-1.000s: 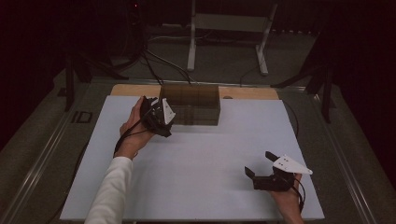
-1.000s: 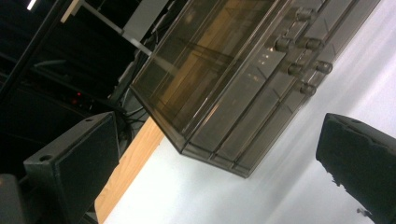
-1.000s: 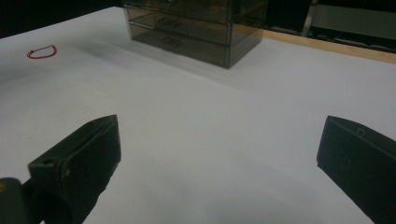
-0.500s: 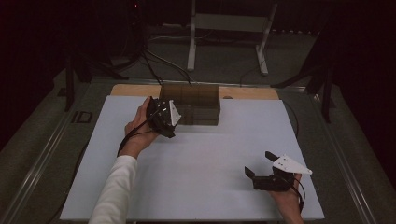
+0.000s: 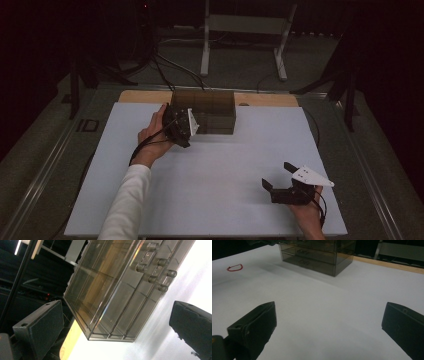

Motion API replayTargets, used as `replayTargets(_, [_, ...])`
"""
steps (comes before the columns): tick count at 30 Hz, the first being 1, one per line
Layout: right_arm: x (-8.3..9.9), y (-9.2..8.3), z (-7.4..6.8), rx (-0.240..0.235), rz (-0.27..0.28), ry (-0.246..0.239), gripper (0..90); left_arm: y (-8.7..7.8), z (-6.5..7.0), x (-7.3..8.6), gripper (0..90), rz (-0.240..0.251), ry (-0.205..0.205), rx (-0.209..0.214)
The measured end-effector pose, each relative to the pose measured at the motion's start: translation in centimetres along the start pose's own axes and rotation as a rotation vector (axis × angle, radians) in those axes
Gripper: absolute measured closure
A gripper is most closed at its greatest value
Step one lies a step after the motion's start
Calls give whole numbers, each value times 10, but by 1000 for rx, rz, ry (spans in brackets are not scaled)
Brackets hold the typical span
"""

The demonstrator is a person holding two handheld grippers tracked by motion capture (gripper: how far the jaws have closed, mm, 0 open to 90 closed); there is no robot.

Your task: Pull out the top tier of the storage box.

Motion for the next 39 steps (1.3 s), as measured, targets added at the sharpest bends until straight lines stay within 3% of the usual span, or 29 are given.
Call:
replayTargets(4, [0, 0, 0, 0, 1, 2, 0, 1, 2, -3, 9, -7, 34, 0])
replayTargets(15, [0, -1, 1, 3, 4, 5, 0, 5, 7, -9, 9, -12, 75, -7])
replayTargets(18, [0, -1, 1, 4, 5, 5, 0, 5, 8, -10, 9, -9, 63, -13])
replayTargets(20, [-1, -1, 1, 4, 5, 4, 0, 5, 9, -11, 11, -20, 85, -16])
replayTargets(24, [-1, -2, 2, 6, 5, 5, 0, 6, 13, -13, 81, -27, 88, -27])
replayTargets(28, [0, -2, 2, 6, 4, 4, 0, 3, 14, -15, 201, -34, 122, -78])
replayTargets(34, [-1, -2, 2, 7, 4, 4, 0, 2, 19, -20, 458, 1, 171, -123])
replayTargets(39, [-1, -2, 2, 7, 5, 4, 0, 6, 23, -24, 473, 4, 190, -134])
Point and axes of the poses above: each handheld gripper's, and its own axes: y roughly forward along the jaws, x roughly out of its underside, z roughly to its right, the point moved 5 cm from there along y, roughly forward along the jaws, and after that the axes turned 2 degrees about x, right-handed, at the moved point
